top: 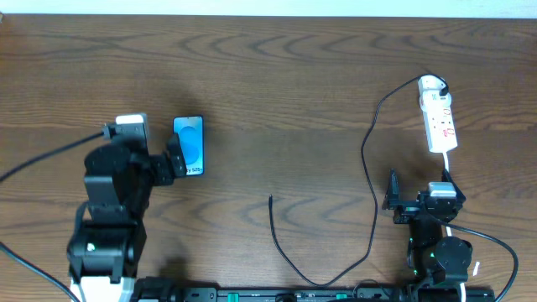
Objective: Plug charger to phone and switch on socket
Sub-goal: 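Move the left gripper forward over the Galaxy phone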
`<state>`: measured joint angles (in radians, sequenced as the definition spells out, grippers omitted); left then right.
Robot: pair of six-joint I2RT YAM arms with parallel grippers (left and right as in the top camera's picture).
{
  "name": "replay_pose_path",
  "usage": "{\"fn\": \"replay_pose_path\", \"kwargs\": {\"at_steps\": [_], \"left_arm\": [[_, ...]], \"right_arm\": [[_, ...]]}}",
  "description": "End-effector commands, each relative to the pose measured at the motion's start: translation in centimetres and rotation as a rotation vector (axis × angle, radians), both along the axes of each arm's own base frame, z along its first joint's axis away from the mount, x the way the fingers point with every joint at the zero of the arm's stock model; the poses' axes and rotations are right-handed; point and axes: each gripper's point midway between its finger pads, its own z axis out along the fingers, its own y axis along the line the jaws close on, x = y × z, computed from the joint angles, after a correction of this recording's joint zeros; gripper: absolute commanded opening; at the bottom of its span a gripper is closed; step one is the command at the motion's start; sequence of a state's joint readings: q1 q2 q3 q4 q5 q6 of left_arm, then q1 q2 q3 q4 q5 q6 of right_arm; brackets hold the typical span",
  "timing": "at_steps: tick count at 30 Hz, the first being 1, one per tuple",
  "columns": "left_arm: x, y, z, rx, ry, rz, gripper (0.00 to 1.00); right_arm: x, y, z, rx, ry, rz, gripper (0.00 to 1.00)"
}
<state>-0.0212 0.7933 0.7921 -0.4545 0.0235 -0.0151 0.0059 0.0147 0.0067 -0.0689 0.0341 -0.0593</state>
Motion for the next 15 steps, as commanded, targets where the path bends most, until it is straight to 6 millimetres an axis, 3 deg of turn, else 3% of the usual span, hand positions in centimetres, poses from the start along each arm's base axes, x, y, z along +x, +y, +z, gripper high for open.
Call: {"fn": "replay_pose_path", "kwargs": {"at_steps": [1,8,15], "left_arm": [[0.8,0.2,1.7,0.021,0.01,-0.003,0.98],[2.2,0.2,2.1,0.023,0.123,-0.003,0.98],[3.1,0.3,0.4,0.028,0.279,-0.002,0.98]], "right_arm": [[0.0,0.1,0.0,-0.009,-0.003,0.004,0.99],[0.0,0.1,0.0,-0.009,-0.003,0.005,0.99],[0.0,0.1,0.0,-0.009,-0.003,0.005,0.99]]}}
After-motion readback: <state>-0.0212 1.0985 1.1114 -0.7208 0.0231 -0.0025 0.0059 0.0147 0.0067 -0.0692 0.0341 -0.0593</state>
